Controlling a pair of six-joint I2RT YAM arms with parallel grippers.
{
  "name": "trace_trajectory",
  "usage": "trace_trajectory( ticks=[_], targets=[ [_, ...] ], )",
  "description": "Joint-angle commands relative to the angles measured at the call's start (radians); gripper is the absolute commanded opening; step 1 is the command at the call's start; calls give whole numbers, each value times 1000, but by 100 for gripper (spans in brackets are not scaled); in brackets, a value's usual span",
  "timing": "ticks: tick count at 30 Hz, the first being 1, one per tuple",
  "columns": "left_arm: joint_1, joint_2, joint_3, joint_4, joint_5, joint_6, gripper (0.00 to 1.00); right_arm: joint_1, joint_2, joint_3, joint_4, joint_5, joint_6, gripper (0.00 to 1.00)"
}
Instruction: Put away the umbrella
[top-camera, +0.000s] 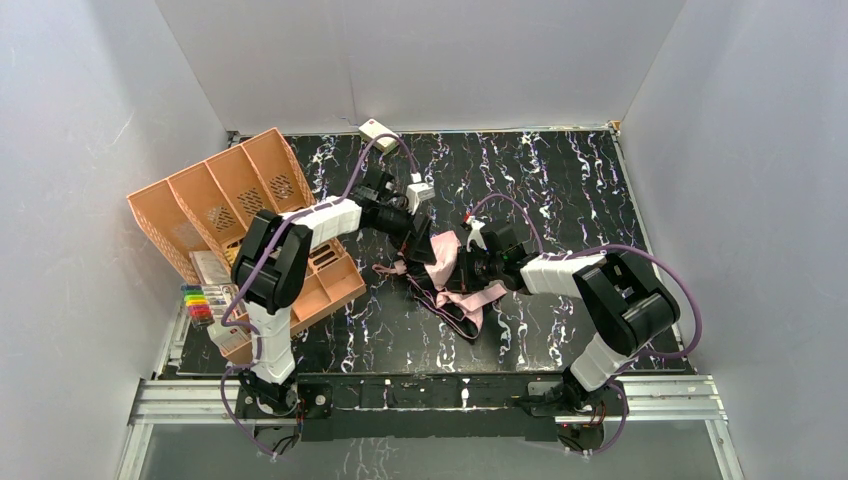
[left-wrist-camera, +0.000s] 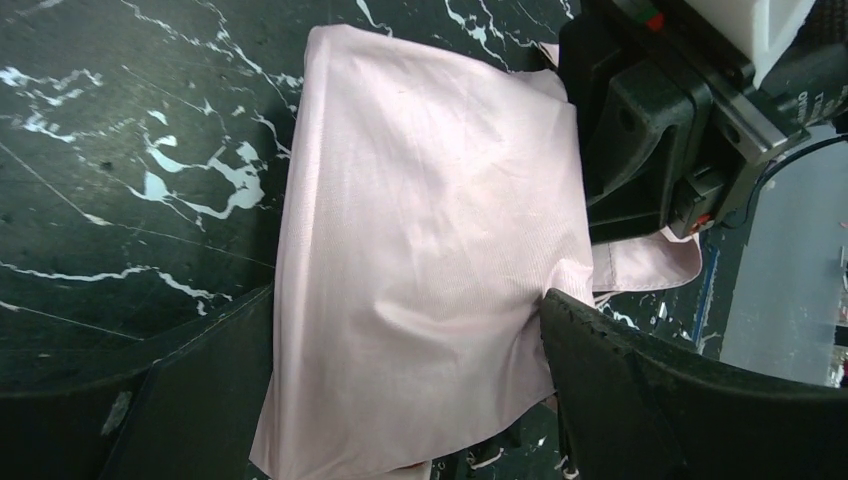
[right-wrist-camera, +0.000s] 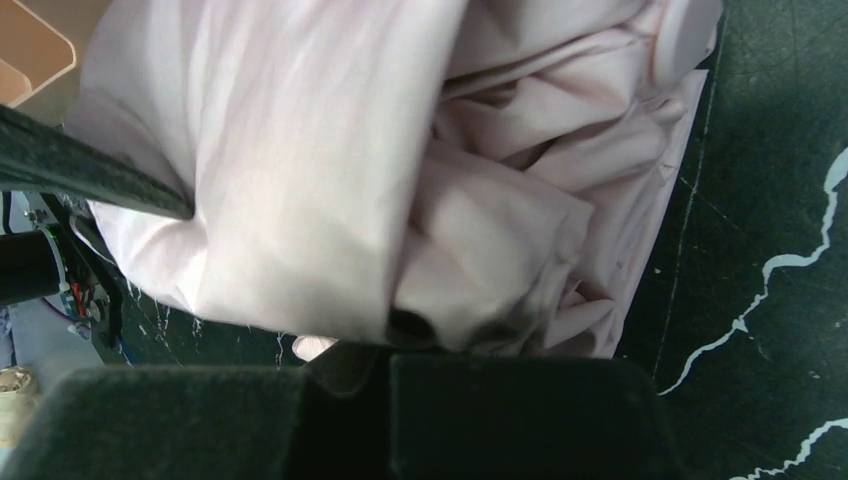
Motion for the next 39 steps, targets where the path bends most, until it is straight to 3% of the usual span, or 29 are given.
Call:
trace_trajectory(
  ticks=[1, 22, 39],
  targets=[
    [-23, -16, -35, -38, 55, 15, 98, -2, 58, -32, -156, 64, -50, 0],
    [-106, -76, -94, 10, -68, -149, 98, -2, 57, -52, -135, 59, -30, 0],
    [-110, -76, -40, 33, 21, -317, 98, -3, 57, -54, -132, 51, -28, 0]
  ],
)
